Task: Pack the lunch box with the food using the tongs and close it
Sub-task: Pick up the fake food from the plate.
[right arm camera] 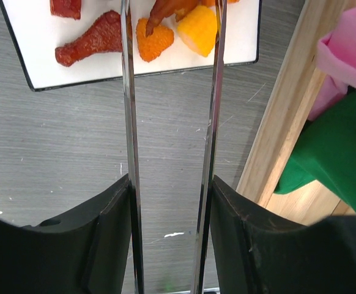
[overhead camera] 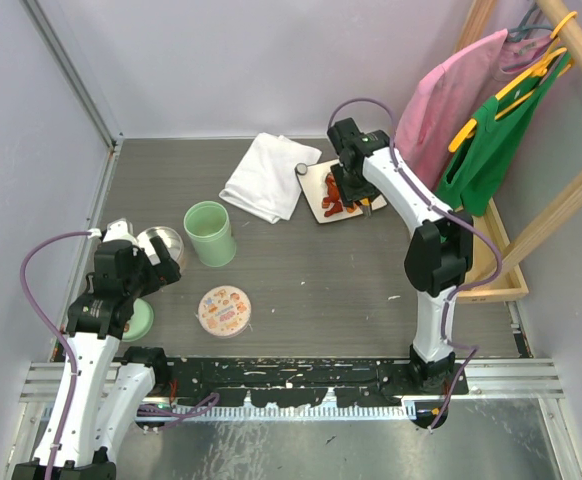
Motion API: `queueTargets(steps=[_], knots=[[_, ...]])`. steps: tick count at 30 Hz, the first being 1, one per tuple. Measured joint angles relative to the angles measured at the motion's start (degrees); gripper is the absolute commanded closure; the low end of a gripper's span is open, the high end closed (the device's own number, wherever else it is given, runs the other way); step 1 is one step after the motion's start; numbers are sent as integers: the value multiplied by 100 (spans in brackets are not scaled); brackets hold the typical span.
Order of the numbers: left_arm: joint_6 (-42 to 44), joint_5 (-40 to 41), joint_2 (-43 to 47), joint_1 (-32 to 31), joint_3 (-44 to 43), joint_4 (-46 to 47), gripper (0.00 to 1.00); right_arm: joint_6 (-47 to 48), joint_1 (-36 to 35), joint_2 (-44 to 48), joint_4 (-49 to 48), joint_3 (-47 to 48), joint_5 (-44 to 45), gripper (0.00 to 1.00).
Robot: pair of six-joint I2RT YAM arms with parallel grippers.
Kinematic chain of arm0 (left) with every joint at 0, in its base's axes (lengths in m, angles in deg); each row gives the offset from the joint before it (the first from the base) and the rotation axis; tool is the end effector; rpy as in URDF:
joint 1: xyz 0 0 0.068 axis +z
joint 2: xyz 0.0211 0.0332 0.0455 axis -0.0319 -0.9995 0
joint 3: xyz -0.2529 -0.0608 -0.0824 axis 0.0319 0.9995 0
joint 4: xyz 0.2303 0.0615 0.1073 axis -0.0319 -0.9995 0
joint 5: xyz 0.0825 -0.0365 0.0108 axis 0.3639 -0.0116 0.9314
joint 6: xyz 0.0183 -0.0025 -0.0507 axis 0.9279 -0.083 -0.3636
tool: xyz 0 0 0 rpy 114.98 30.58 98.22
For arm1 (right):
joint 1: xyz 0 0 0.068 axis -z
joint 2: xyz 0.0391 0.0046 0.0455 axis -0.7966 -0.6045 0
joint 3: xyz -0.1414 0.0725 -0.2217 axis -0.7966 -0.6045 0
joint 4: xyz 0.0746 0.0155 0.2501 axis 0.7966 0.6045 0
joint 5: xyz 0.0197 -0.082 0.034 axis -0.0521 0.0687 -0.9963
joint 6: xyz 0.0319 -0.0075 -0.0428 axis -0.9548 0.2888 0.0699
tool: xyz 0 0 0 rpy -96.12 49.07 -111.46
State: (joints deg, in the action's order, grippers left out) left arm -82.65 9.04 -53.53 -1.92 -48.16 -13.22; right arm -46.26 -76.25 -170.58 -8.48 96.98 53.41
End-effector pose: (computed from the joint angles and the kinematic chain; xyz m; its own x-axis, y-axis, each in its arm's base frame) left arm 0.1257 -0.0045 0.2815 -0.5766 -0.3764 -0.7252 -0.2796 0.9249 -0.2578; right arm 0.3814 0.1537 0.2934 -0.8745 -0.3323 -0.3534 -0.2459 0.9316 -0.2676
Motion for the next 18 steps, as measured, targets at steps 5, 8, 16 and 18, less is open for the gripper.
queueTargets(steps=[5, 8, 16, 18], knots=[[0, 2, 2, 0, 0, 2, 2, 127, 61, -225, -81, 162, -28, 47], [-2, 2, 2, 0, 0, 2, 2, 210, 94, -380, -98, 275, -39, 48], [-2, 0, 0, 0, 0, 2, 2, 402, 120, -544, -203, 367, -101, 48], [-2, 0, 0, 0, 0, 2, 2, 426, 146, -544, -216, 367, -164, 48]])
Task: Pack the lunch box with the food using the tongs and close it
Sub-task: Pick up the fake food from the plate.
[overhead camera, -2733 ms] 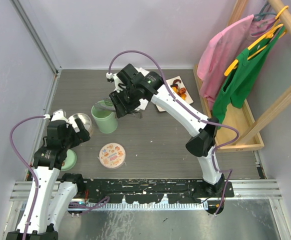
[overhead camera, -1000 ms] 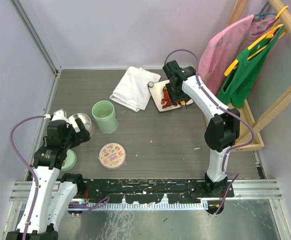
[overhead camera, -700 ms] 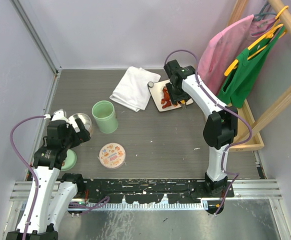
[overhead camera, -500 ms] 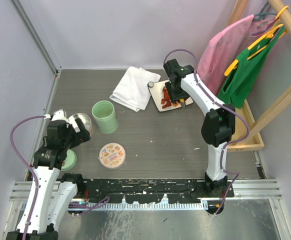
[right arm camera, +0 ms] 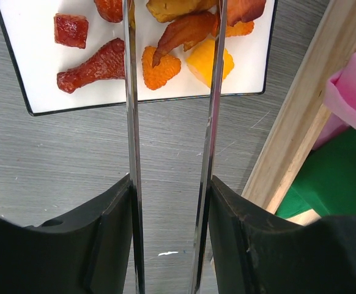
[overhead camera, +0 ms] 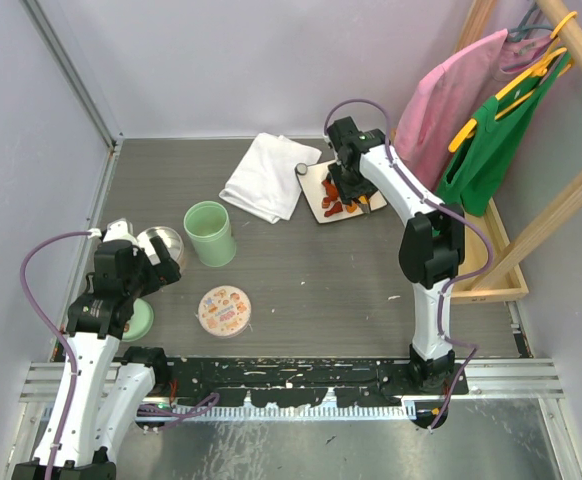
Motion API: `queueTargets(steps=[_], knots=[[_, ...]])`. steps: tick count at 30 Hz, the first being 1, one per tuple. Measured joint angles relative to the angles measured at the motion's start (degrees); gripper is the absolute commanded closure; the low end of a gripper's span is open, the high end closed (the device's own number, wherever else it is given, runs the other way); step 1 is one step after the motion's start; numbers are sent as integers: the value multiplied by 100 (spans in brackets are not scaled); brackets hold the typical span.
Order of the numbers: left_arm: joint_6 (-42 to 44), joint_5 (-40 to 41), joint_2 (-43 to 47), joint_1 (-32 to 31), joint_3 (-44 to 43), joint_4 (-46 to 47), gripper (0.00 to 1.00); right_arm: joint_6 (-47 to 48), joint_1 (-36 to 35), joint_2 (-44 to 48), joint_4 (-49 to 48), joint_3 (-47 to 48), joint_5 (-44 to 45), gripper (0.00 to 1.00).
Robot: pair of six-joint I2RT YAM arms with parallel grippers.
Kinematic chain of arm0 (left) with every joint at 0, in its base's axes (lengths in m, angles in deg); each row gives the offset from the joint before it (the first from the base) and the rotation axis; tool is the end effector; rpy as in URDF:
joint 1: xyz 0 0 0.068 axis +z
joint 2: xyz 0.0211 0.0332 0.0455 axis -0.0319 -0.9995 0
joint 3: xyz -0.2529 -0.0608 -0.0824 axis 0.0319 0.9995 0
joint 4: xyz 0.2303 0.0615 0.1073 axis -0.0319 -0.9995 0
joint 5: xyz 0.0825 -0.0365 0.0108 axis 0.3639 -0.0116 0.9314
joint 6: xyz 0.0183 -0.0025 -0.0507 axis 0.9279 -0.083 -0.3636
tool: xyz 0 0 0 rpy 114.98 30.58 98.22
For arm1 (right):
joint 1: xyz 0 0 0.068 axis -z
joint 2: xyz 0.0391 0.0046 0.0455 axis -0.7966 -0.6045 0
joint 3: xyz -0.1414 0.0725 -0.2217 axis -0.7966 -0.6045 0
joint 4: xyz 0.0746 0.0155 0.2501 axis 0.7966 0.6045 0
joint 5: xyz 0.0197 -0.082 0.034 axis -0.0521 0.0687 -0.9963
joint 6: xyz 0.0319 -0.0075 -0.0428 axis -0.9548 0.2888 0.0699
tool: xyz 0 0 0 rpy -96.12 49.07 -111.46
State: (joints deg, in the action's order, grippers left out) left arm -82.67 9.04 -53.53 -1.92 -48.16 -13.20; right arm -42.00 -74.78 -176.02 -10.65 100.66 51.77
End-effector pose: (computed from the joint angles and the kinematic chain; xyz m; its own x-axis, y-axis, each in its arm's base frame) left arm 0.1258 -0.0045 0.2815 -0.5762 -0.3768 -0.7253 -0.2797 0.9247 -0.2581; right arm 0.4074 0.1539 0.2746 -0.8612 -0.3777 -0.3400 -0.2968 0.9169 -0.2668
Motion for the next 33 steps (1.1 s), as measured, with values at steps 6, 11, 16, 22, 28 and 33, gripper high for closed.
queueTargets(steps=[6, 11, 16, 22, 28, 33], knots=[[0, -2, -4, 0, 0, 0, 2, 42, 35, 0, -13, 0, -164, 48], [0, -2, -4, 0, 0, 0, 2, 72, 52, -22, -15, 0, -208, 49], [2, -4, -9, 0, 0, 0, 2, 98, 74, -90, -7, 28, -223, 52], [0, -9, -31, 0, 0, 0, 2, 103, 79, -107, 20, 118, -227, 59], [0, -22, -31, 0, 0, 0, 2, 96, 87, -105, 15, 184, -323, 56], [0, -22, -31, 0, 0, 0, 2, 81, 98, -105, 20, 184, -341, 51]])
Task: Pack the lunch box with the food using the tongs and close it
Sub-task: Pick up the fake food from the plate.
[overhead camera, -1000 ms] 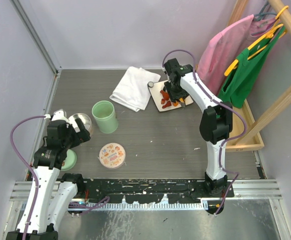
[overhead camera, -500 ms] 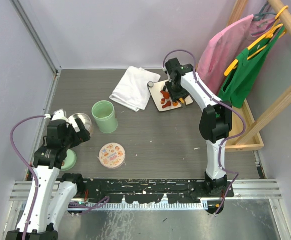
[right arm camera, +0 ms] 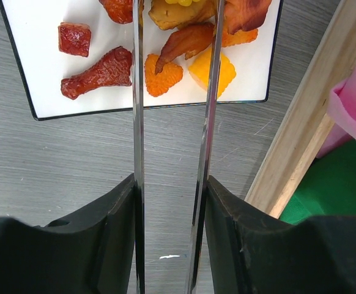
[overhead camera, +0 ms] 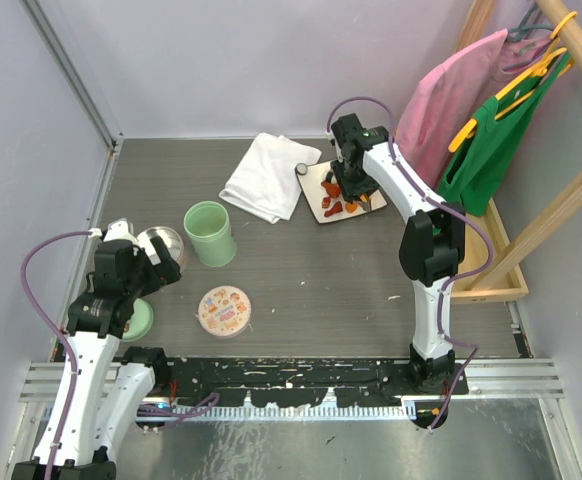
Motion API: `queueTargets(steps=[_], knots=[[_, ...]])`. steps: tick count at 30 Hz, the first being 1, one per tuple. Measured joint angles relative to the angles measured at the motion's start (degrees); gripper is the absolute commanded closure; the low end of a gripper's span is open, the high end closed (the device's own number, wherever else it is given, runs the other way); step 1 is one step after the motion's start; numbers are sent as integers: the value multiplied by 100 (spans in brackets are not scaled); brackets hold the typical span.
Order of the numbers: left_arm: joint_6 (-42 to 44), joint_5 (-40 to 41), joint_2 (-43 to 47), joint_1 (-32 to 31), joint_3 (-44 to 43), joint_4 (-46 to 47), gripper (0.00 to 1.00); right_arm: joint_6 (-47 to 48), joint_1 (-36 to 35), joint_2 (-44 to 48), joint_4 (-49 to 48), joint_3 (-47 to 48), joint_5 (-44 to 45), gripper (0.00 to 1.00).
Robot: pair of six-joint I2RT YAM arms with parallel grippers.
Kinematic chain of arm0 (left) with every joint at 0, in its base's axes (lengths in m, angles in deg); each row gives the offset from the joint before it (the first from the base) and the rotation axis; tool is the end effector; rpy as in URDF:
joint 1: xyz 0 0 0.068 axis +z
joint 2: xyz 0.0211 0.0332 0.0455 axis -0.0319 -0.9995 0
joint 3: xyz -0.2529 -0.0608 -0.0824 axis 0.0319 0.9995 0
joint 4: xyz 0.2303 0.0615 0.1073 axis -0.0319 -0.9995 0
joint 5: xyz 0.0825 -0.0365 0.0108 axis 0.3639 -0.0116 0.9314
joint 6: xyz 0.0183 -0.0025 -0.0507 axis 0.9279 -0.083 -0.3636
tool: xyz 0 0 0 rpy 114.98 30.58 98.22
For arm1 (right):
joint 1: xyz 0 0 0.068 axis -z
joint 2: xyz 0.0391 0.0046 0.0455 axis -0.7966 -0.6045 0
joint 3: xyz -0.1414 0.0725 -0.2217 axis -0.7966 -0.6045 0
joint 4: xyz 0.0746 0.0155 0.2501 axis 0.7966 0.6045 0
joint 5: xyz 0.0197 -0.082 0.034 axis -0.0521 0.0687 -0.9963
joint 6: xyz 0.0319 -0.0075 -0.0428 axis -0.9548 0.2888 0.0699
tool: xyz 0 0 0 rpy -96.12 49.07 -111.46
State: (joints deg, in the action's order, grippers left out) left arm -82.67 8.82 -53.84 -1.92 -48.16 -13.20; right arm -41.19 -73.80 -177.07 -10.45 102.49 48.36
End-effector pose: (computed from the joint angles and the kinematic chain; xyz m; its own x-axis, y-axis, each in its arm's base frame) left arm 0.1267 -0.0047 0.2809 -0.5813 -0.3766 -0.7213 -0.2784 0.9250 -0.2585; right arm 0.4139 0.1506 0.2756 -0.8592 -0.3750 -0.3480 -0.3152 0.9238 -0.2172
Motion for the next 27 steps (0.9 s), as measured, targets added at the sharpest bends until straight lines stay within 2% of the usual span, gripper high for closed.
queueTargets(steps=[12, 17, 27], knots=[[0, -2, 0, 0, 0, 0, 2, -2, 2, 0, 83, 0, -4, 50], [0, -2, 0, 0, 0, 0, 2, -37, 2, -20, 155, 9, -17, 60], [0, -2, 0, 0, -2, 0, 2, -138, 11, -28, 247, 256, -39, 64]])
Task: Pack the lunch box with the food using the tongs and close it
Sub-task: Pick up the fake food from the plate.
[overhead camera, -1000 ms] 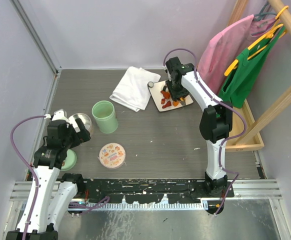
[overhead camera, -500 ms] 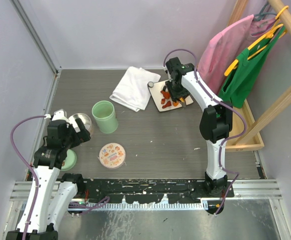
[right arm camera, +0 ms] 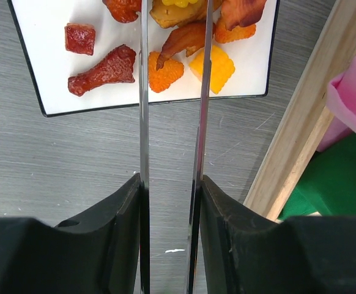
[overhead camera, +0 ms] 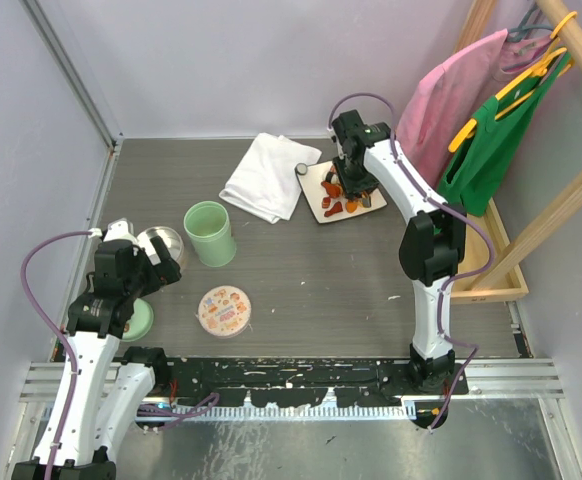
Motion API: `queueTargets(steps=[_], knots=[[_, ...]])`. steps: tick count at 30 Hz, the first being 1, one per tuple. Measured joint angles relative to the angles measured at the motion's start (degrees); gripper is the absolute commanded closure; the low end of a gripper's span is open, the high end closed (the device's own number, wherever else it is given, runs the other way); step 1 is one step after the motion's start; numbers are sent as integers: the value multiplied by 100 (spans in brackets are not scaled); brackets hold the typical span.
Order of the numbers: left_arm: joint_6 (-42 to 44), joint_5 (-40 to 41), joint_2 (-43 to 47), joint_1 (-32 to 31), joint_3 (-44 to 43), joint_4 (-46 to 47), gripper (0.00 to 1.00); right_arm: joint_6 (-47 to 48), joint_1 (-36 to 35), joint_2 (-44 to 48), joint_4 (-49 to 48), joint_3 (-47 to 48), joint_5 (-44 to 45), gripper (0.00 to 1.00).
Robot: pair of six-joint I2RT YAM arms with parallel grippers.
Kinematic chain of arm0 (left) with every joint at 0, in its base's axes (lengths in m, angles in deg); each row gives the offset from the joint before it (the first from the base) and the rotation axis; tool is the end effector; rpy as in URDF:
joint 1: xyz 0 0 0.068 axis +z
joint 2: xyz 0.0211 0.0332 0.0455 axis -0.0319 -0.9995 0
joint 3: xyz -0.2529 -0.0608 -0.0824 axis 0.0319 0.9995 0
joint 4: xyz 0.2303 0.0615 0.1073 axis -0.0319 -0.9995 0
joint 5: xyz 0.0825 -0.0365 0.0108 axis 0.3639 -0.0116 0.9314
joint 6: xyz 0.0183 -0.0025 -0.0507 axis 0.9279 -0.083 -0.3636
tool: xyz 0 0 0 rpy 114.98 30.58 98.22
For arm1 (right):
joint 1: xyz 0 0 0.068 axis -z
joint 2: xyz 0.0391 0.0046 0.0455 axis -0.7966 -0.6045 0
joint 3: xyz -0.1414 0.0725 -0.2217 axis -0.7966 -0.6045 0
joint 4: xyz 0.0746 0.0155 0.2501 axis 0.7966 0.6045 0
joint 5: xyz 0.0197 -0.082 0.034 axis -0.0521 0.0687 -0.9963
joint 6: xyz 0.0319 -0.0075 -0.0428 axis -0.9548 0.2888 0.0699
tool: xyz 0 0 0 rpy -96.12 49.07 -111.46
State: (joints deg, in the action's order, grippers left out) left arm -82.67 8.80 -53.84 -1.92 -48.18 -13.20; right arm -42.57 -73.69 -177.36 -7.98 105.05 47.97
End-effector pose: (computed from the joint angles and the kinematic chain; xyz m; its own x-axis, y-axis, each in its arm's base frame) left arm 0.1267 -0.0048 0.2810 -0.5812 -0.3766 -0.7214 -0.2781 0.9250 -0.2589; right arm 0.4134 0.1498 0.2846 -0.8683 -0.3514 -0.3500 -0.2960 0.9334 -0.2027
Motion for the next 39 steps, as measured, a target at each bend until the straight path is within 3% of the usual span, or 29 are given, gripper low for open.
queueTargets(steps=[24, 39], knots=[[2, -2, -2, 0, 2, 0, 2, -304, 0, 636, 164, -391, -151, 64], [0, -61, -50, 0, 2, 2, 2, -422, 13, 885, 116, -868, -625, 53]])
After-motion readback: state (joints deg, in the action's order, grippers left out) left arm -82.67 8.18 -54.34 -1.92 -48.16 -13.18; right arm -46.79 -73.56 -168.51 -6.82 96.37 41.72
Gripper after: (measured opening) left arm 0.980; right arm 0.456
